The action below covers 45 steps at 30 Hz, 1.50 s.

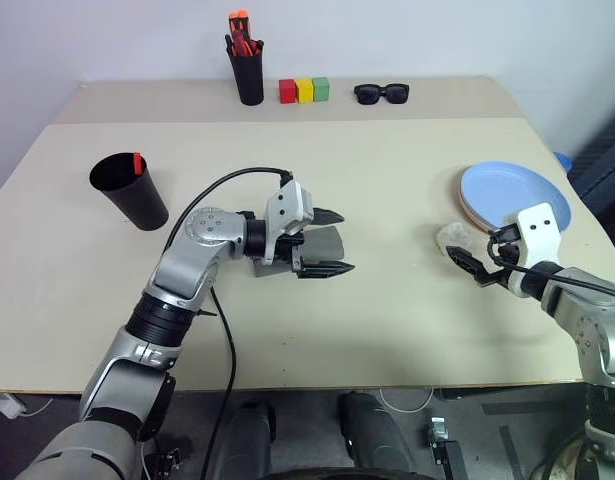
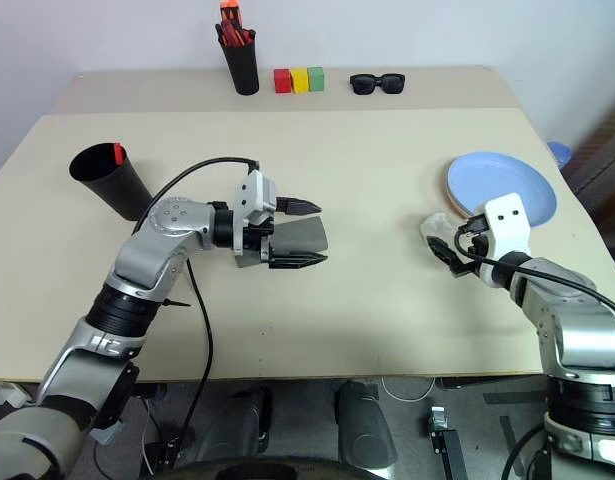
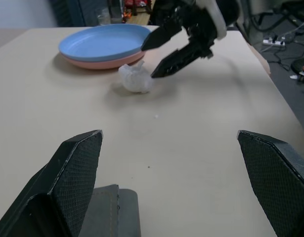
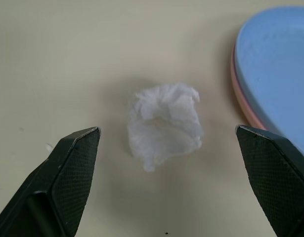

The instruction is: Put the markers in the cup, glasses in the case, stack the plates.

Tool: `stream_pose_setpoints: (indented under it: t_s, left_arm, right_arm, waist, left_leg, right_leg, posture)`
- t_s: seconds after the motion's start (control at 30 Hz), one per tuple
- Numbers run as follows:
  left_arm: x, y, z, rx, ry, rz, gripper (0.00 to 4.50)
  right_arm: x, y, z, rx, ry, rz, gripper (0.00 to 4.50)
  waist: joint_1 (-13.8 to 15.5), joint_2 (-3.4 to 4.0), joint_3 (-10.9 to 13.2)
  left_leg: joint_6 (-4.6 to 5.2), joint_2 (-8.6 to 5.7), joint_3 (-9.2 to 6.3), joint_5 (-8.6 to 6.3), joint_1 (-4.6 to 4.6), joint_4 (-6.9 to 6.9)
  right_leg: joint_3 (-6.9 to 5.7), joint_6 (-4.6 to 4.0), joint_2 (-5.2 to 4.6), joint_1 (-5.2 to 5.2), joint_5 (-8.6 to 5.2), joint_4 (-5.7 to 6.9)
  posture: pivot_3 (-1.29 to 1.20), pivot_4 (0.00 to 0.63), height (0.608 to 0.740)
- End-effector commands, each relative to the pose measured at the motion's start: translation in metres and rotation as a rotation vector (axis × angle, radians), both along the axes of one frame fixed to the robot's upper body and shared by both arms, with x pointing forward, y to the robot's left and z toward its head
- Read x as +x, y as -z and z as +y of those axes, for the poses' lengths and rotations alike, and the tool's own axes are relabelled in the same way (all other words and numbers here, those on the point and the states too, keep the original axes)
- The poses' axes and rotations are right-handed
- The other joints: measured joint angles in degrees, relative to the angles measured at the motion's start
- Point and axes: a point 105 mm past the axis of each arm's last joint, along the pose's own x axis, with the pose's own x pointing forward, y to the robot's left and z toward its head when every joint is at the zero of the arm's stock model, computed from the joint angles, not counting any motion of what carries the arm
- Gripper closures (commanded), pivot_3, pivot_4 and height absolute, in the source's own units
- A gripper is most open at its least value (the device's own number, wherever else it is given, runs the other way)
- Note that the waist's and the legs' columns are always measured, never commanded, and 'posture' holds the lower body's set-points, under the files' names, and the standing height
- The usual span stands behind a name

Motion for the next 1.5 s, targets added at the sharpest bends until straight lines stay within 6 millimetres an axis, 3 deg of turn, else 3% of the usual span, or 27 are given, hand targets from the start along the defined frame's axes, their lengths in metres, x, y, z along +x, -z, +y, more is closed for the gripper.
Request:
stream_pose_setpoints:
  t_s: [0.03, 0.33, 0.63, 0.73, 0.9, 1.1, 1.43, 1.5]
  left_arm:
    - [-0.002, -0.013, 0.0, -0.036, 0.0, -0.036, 0.0]
    - [-0.002, -0.016, 0.006, -0.039, -0.047, -0.044, 0.0]
    - [-0.001, -0.015, 0.012, -0.04, -0.088, -0.043, 0.0]
    - [0.0, -0.015, 0.014, -0.044, -0.106, -0.044, 0.0]
    - [0.006, -0.015, 0.019, -0.061, -0.158, -0.048, 0.0]
    - [0.008, -0.015, 0.016, -0.071, -0.175, -0.058, 0.0]
    - [0.011, -0.017, 0.021, -0.079, -0.235, -0.073, 0.0]
    - [0.011, -0.018, 0.024, -0.081, -0.254, -0.073, 0.0]
  right_arm:
    - [0.006, -0.005, 0.004, -0.005, -0.014, -0.041, 0.03]
    - [0.028, 0.012, 0.014, -0.015, -0.035, -0.045, 0.03]
    - [0.04, 0.008, 0.015, -0.011, -0.024, -0.083, 4.42]
    - [0.039, 0.003, 0.013, -0.025, -0.013, -0.113, 4.47]
    - [0.045, -0.022, 0.011, -0.001, 0.015, -0.257, 4.47]
    - [0.064, -0.044, -0.011, -0.05, 0.119, -0.374, 4.47]
    - [0.104, -0.045, -0.054, -0.139, 0.293, -0.39, 4.47]
    - [0.106, -0.04, -0.062, -0.154, 0.317, -0.364, 3.67]
  waist:
    - [0.0, 0.0, 0.0]
    - [0.0, 0.0, 0.0]
    - [0.0, 0.0, 0.0]
    - [0.0, 0.0, 0.0]
    - [0.0, 0.0, 0.0]
    - [-0.1, 0.0, 0.0]
    - [-0.3, 0.01, 0.0]
    - [-0.6, 0.01, 0.0]
  left_leg:
    - [0.0, 0.0, 0.0, 0.0, 0.0, 0.0]
    - [0.0, 0.0, 0.0, 0.0, 0.0, -0.01]
    - [0.0, 0.0, 0.0, 0.0, 0.01, -0.02]
    - [0.0, 0.0, 0.0, 0.0, 0.0, -0.01]
    - [0.0, 0.0, 0.0, 0.0, 0.0, -0.01]
    - [0.0, 0.0, 0.0, 0.0, 0.01, -0.01]
    - [0.0, 0.0, 0.04, 0.0, 0.02, -0.06]
    - [0.0, 0.0, 0.04, 0.0, 0.03, -0.09]
  right_leg:
    - [0.0, 0.0, 0.0, 0.0, 0.0, 0.0]
    - [0.0, 0.0, 0.0, -0.01, 0.0, -0.01]
    - [0.0, 0.0, 0.0, -0.01, 0.0, 0.0]
    - [0.0, 0.0, 0.0, -0.01, 0.0, 0.0]
    - [0.0, 0.0, 0.0, -0.01, 0.0, 0.0]
    - [0.0, 0.0, 0.0, -0.01, 0.0, 0.0]
    - [0.01, -0.01, -0.02, -0.01, 0.01, -0.02]
    - [0.01, -0.02, -0.02, -0.02, 0.01, -0.01]
  posture:
    - [0.0, 0.15, 0.74]
    - [0.0, 0.15, 0.74]
    - [0.0, 0.15, 0.74]
    - [0.0, 0.15, 0.74]
    - [0.0, 0.15, 0.74]
    - [0.0, 0.15, 0.74]
    - [0.0, 0.15, 0.74]
    - [0.0, 0.15, 0.74]
